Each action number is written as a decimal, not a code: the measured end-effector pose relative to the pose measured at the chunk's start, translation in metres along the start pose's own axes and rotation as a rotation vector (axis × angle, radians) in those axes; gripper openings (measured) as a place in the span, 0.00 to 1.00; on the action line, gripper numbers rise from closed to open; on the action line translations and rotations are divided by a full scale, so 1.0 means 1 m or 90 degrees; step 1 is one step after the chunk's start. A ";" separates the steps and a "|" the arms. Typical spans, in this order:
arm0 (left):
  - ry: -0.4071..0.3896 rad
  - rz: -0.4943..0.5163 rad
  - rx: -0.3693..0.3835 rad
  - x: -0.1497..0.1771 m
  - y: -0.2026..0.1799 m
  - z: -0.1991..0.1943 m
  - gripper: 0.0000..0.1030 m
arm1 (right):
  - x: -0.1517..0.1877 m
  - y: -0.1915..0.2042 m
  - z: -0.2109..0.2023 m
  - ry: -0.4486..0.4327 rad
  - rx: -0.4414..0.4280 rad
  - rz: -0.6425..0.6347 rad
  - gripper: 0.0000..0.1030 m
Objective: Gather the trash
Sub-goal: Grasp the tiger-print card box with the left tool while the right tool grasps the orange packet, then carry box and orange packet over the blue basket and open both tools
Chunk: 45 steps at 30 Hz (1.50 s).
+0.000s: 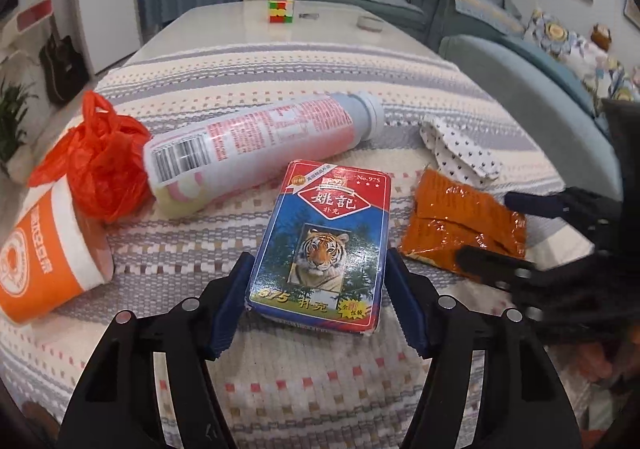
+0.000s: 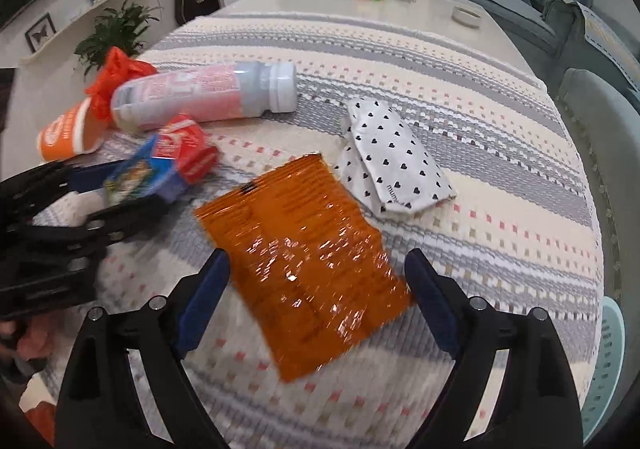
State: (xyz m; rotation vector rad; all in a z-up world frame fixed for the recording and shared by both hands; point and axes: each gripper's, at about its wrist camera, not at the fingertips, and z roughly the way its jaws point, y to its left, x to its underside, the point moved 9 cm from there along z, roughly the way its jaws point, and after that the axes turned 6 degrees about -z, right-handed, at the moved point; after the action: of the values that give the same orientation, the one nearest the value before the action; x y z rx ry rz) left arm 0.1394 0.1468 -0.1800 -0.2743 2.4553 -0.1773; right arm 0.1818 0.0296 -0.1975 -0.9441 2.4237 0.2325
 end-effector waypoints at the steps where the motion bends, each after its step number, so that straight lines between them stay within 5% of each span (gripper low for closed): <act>1: -0.002 -0.003 0.003 0.000 0.000 -0.001 0.61 | 0.000 0.000 0.002 0.000 -0.001 0.003 0.82; 3: -0.001 -0.006 0.009 -0.001 0.000 -0.001 0.61 | -0.001 0.000 0.003 -0.002 0.004 0.004 0.77; 10: -0.008 -0.006 0.013 0.001 -0.005 -0.005 0.61 | 0.005 0.009 -0.012 -0.023 -0.030 0.010 0.35; 13: -0.017 0.003 0.011 0.000 -0.012 -0.012 0.61 | 0.012 0.013 -0.023 -0.038 -0.019 0.003 0.28; 21: -0.084 0.024 0.038 -0.025 -0.047 -0.058 0.61 | 0.007 -0.011 -0.089 -0.129 0.031 0.050 0.25; 29: -0.154 0.096 0.119 -0.062 -0.155 -0.105 0.61 | 0.028 -0.102 -0.195 -0.230 0.162 0.155 0.25; 37: -0.152 0.163 0.199 -0.071 -0.284 -0.102 0.61 | 0.103 -0.217 -0.250 -0.221 0.292 0.300 0.25; 45: -0.067 0.214 0.230 -0.033 -0.370 -0.043 0.61 | 0.218 -0.299 -0.221 -0.141 0.288 0.495 0.25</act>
State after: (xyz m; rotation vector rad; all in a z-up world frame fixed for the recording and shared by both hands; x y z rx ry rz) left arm 0.1947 -0.2015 -0.0546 0.2767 2.2720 -0.4387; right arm 0.1568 -0.3929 -0.1171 0.2304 2.3629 0.0437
